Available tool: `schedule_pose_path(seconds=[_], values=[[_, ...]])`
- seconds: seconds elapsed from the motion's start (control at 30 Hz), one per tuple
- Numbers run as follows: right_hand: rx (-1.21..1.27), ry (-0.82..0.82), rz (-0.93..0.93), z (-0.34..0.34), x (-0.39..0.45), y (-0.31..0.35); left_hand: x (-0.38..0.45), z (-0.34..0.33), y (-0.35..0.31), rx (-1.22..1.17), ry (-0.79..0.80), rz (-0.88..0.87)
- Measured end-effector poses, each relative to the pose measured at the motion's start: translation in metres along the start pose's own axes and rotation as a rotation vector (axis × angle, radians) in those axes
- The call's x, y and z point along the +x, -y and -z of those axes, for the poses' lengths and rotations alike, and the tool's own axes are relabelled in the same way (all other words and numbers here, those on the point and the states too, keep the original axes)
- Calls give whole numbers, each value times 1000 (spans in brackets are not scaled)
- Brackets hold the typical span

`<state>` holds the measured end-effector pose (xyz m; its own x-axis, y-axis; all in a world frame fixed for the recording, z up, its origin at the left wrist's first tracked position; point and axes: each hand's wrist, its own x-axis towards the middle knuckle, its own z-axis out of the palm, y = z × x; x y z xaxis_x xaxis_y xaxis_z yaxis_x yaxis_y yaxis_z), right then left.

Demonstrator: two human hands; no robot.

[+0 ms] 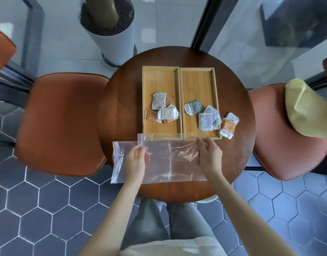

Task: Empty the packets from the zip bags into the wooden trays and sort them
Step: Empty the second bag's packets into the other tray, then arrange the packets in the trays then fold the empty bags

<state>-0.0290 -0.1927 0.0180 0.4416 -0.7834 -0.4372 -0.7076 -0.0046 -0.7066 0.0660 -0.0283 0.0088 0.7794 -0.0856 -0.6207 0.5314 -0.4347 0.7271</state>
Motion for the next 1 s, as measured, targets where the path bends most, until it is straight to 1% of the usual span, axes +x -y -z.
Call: schedule_pose_path(seconds=[0.07,0.13,0.27,0.33,0.43,0.5,0.57,0.6,0.67,0.77,1.0], values=[[-54,16,42,-22,-11,-3,1,11,12,94,-141,-109],[-124,27,59,-42,-20,-10,3,23,25,198,-233,-201],[-273,79,102,-74,-26,-27,17,45,48,339,-321,-295],[-305,74,118,-86,-26,-34,28,53,57,410,-330,-312],[-338,-35,141,-98,-22,-43,43,60,67,469,-302,-375],[-416,-111,238,-104,-18,-46,52,61,72,510,-287,-405],[-522,-145,342,-108,-12,-51,59,60,78,551,-294,-416],[-568,-154,363,-109,-8,-54,61,58,79,569,-308,-413],[-630,-153,367,-112,-2,-58,63,55,81,594,-340,-382],[-647,-159,358,-114,0,-62,63,51,84,569,-365,-341],[-492,-149,259,-111,4,-52,69,54,82,451,-348,-335]])
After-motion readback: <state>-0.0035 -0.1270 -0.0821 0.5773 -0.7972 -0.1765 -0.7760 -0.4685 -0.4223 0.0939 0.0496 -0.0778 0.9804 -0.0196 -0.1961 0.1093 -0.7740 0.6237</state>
